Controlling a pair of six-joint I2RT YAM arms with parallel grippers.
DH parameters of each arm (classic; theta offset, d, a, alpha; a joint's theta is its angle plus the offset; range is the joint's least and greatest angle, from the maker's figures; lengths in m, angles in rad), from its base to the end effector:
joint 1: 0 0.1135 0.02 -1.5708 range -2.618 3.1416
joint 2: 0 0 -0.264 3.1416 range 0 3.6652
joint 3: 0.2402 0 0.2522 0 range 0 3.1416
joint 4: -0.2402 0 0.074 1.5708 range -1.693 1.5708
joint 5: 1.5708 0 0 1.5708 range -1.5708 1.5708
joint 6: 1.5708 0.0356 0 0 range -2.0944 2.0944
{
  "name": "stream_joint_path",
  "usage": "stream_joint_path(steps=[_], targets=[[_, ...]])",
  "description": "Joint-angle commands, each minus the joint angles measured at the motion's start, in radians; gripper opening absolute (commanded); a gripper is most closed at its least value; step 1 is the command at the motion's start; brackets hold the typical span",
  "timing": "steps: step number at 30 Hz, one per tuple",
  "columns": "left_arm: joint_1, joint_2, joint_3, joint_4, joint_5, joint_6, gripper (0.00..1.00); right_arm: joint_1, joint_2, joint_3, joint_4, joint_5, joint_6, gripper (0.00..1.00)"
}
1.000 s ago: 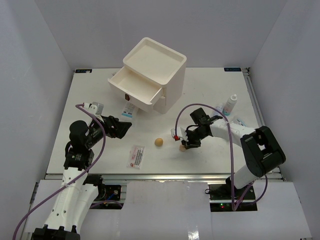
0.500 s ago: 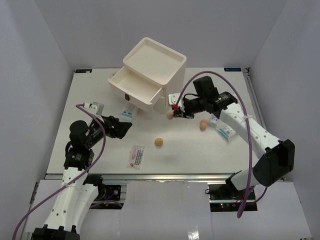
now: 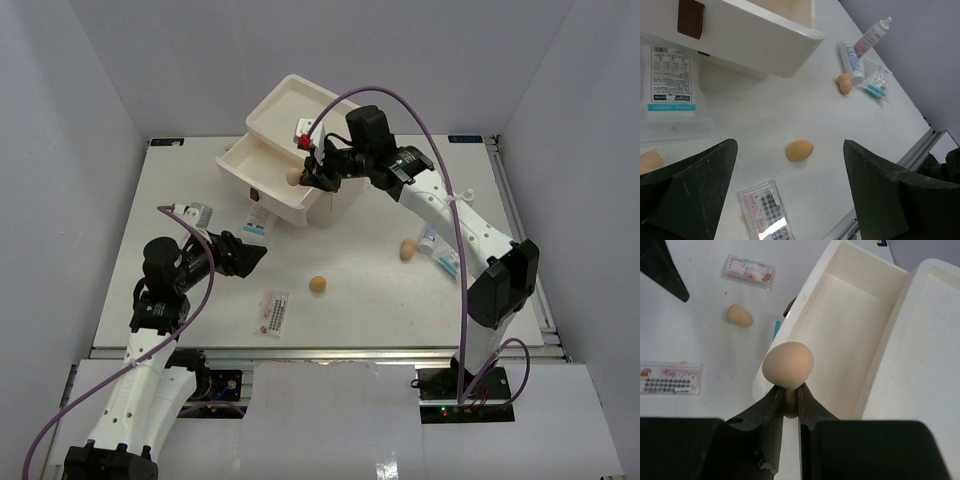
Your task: Organize the makeup
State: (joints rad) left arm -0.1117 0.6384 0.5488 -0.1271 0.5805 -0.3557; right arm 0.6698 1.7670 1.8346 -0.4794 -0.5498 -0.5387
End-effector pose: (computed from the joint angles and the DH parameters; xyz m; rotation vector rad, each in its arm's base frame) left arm 0.1555 -0.0371 0.2863 0.2077 1.8199 -0.8491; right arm 0.3079 0.2675 0.4071 -1.3956 1.3918 0.6286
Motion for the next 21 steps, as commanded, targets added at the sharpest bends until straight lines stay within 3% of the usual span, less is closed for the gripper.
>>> stream_joint_path(steps=[1,3,10,15,19,21], targets=[[-0.005,0.013,0.011,0.012,0.037,0.01,0.98,0.032,0.059,0.058,0.105,0.129,0.15,0.23],[-0.006,0.019,0.012,0.014,0.047,0.009,0.98,0.037,0.071,0.057,0.133,0.182,0.169,0.3],[-0.011,0.029,0.019,0.02,0.074,-0.003,0.98,0.039,0.098,0.058,0.166,0.244,0.187,0.67],[-0.033,0.045,0.023,0.027,0.094,-0.026,0.97,0.037,0.065,0.052,0.156,0.22,0.184,0.72],[-0.104,0.078,0.039,0.032,0.095,-0.047,0.89,-0.008,-0.057,0.023,0.077,0.031,0.11,0.73],[-0.173,0.088,0.043,0.032,0.061,-0.059,0.86,-0.079,-0.144,-0.078,-0.004,-0.284,0.028,0.74]])
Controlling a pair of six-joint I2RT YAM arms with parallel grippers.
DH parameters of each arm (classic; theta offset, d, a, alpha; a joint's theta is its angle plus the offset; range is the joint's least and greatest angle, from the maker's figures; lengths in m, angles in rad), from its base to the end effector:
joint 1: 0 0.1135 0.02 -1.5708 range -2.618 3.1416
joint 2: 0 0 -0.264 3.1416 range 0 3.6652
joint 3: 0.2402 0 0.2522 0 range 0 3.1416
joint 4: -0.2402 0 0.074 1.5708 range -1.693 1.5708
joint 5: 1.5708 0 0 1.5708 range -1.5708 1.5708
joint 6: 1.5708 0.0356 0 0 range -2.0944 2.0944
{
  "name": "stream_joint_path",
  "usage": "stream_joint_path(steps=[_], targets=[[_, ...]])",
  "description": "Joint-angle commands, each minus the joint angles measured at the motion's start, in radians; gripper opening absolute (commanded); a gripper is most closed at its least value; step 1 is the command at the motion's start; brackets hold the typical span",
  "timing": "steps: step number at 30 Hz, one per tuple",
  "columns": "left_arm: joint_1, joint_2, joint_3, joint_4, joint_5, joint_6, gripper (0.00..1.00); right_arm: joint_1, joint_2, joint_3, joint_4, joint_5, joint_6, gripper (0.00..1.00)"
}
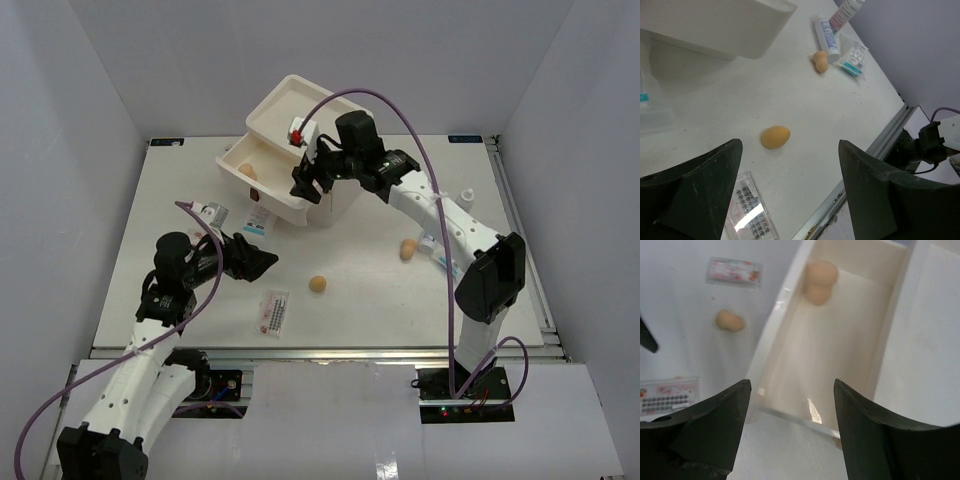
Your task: Organize the makeup
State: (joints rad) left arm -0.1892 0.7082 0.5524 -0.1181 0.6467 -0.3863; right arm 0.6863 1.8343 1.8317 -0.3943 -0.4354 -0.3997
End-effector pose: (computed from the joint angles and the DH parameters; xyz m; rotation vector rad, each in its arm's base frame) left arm 0.1623 -0.0529 0.2788 0.2849 1.8831 -0.9902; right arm 0.3246 0.2853 0.3867 -1.2583 1.5275 0.6147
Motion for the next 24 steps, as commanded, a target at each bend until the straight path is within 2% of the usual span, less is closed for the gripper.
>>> stream_joint_path(steps=[1,3,6,9,13,15,18,24], targets=[[-0.145,0.025,0.037,0.022,-0.036,-0.032,0.84,-0.148,-0.275,-0.156,-0.088,-0.497,-0.111,0.74],[-0.259,0.045,0.031,0.02,-0.133,-0.043,0.83,-0.276,-0.409,-0.286,-0.094,-0.64,-0.133,0.74],[-0.394,0.08,0.03,0.017,-0.235,-0.057,0.8,-0.406,-0.558,-0.532,-0.108,-0.687,-0.194,0.75],[-0.559,0.177,0.044,0.0,-0.506,-0.077,0.79,-0.517,-0.694,-0.776,-0.126,-0.69,-0.249,0.76],[-0.739,0.308,0.054,0.006,-0.816,-0.115,0.8,-0.663,-0.806,-0.962,-0.12,-0.731,-0.276,0.77],[-0.772,0.382,0.055,0.022,-0.917,-0.126,0.81,-0.731,-0.821,-1.014,-0.116,-0.764,-0.284,0.77],[-0.797,0.517,0.075,0.053,-0.99,-0.142,0.81,-0.813,-0.828,-1.054,-0.101,-0.798,-0.294,0.77],[-0.819,0.703,0.166,0.065,-1.166,-0.137,0.81,-0.868,-0.839,-1.088,-0.1,-0.812,-0.309,0.77]])
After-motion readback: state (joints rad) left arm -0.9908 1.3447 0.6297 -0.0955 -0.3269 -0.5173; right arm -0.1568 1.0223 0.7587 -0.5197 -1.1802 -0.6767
